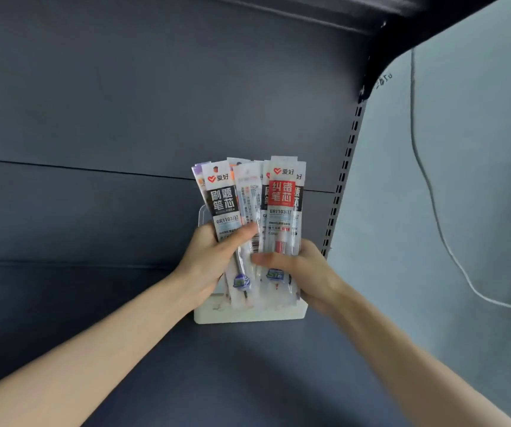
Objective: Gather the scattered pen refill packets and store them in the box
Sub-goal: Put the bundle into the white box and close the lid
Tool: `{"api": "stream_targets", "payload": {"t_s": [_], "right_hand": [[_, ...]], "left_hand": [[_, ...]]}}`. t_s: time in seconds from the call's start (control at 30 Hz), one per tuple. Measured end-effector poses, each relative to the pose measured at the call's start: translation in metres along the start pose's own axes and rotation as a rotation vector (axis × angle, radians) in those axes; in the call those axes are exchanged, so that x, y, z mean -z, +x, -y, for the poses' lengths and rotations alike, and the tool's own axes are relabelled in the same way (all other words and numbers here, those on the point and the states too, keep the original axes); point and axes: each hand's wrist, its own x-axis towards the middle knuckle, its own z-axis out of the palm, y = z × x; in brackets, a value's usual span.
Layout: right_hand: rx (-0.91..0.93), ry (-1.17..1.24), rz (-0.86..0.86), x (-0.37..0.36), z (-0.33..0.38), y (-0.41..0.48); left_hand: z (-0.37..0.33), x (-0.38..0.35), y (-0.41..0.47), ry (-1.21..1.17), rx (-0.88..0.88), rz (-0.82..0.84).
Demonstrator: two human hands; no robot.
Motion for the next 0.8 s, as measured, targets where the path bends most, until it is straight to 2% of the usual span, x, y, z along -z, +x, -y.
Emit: {"api": "stream_targets", "payload": {"t_s": [0.17,0.33,0.53,0.7,0.8], "right_hand": [[0.005,-0.011,0.072,0.013,-0.008,0.017],[0.01,0.057,0.115,0.017,-0.009,0.031],[0.015,0.151,0.024,0.013,-0.017,0.042],[-0.009,0.036,-0.053,0.02,-0.026,0.046],[-0.046,-0.098,0.092,0.026,-0.022,0.049]], "left_hand": [[0.003,-0.005,0.006,0.049,-0.009,0.025],[0.002,-0.002,0.015,0.028,0.005,-0.047],[0.002,0.004,0.02,0.016,-0.013,-0.192],[0.001,0.027,0.016,-0.033,0.033,-0.254],[-0.002,0.036,0.012,-0.035,0.048,-0.255]]}}
